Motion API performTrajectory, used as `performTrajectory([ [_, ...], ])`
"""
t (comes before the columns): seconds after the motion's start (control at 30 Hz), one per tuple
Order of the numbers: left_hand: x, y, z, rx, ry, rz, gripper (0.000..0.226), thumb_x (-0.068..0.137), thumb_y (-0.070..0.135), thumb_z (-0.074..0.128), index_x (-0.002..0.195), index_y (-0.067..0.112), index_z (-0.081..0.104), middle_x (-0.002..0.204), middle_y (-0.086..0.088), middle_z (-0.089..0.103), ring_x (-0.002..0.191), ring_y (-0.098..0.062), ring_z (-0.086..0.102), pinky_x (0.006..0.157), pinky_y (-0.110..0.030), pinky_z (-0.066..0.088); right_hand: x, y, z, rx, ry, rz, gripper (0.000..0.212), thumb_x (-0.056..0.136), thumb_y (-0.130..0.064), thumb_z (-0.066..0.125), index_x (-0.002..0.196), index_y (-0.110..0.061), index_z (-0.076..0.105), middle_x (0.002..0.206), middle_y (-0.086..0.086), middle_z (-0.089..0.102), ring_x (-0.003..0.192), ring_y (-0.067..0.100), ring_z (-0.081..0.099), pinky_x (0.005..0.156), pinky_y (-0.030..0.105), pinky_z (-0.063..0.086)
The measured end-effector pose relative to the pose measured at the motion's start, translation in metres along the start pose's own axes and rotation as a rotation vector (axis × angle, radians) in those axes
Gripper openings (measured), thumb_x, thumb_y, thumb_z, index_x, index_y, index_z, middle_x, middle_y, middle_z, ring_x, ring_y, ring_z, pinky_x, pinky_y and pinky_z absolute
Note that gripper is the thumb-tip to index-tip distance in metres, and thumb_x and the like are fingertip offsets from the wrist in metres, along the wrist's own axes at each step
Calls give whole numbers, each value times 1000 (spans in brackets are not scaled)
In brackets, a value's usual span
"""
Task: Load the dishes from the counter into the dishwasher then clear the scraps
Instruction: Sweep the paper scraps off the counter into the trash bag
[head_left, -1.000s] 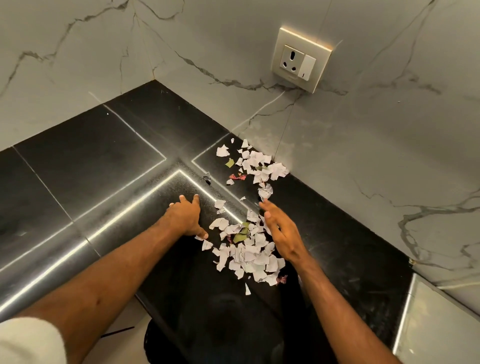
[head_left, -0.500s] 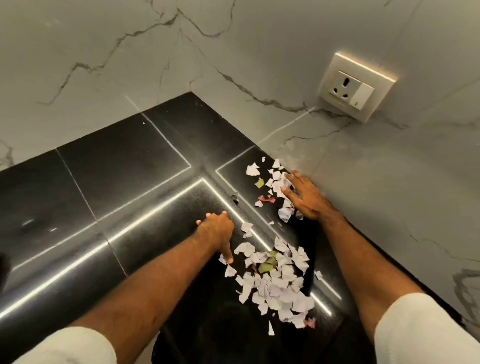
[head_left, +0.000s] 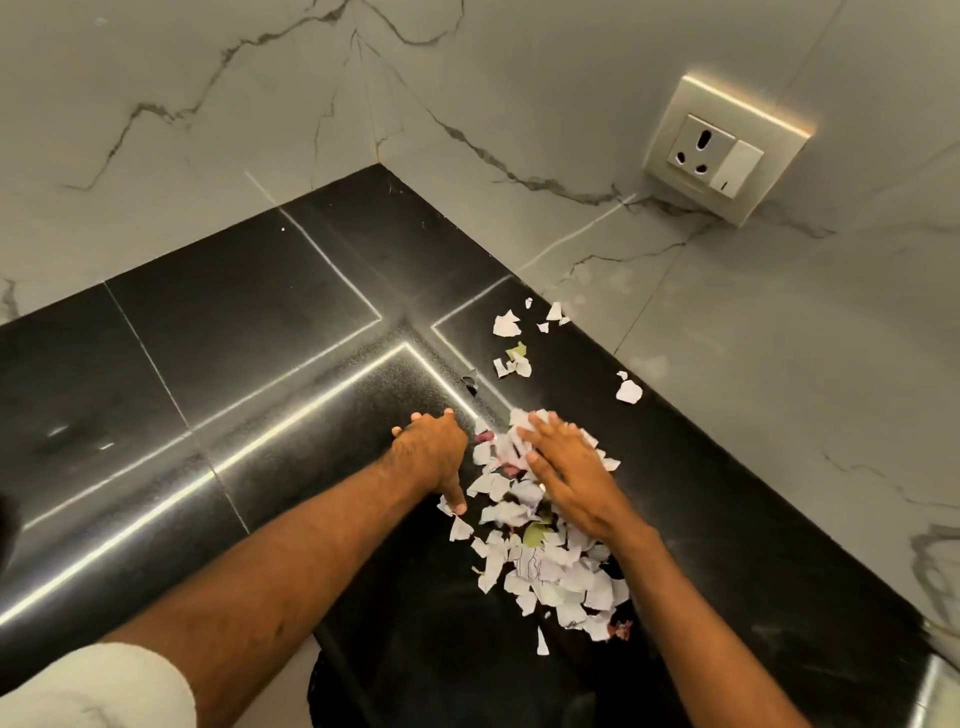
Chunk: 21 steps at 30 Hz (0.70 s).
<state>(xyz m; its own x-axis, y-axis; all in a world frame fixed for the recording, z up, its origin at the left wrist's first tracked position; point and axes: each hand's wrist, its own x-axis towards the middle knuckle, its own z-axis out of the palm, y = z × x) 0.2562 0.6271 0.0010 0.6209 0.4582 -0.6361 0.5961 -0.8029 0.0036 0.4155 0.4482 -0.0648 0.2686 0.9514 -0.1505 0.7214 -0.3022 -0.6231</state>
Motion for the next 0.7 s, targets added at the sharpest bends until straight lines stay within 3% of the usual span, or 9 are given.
performTrajectory([
  [0.07,1,0,0,8,1,4,121,58,65,86,151,6,37,161,-16,29,140,-47,37,109,-60,43,-10,-10,2,131,-16,-9,49,109,-58,28,154,-44,41,168,-18,25,154,-8,13,130,41,11],
  [0.13,3,1,-1,38,-15,13,110,57,67,86,143,10,49,164,-15,24,139,-47,39,106,-60,46,-8,-10,-9,224,83,28,46,108,-57,33,150,-45,47,167,-18,29,149,-12,19,125,37,18],
  [0.2,4,2,-2,73,-33,20,105,57,68,85,139,12,53,165,-15,22,138,-47,40,103,-60,48,4,4,-26,180,258,92,49,108,-59,33,152,-42,45,168,-16,26,155,-2,17,125,40,18],
  [0.27,5,2,-1,88,-29,23,105,56,70,84,139,13,54,164,-15,23,137,-46,42,103,-59,49,23,30,-45,91,327,186,60,106,-66,28,159,-37,35,172,-13,18,158,4,10,126,43,14],
  [0.37,8,0,1,85,-18,31,105,56,71,84,139,14,54,163,-15,25,137,-45,43,103,-59,49,44,63,-60,-58,253,288,79,101,-75,18,165,-29,19,174,-6,6,160,10,2,130,44,5],
  [0.47,9,0,2,83,-22,34,102,56,70,85,137,15,55,163,-16,26,137,-46,43,102,-59,50,44,67,-53,-194,178,288,79,102,-73,14,166,-27,12,174,-3,5,160,13,0,130,40,2],
  [0.7,7,2,-2,116,-39,33,101,56,69,85,136,15,56,163,-17,25,135,-47,44,99,-60,51,7,1,-5,29,88,110,64,106,-67,14,163,-37,25,172,-12,17,158,2,9,131,42,10],
])
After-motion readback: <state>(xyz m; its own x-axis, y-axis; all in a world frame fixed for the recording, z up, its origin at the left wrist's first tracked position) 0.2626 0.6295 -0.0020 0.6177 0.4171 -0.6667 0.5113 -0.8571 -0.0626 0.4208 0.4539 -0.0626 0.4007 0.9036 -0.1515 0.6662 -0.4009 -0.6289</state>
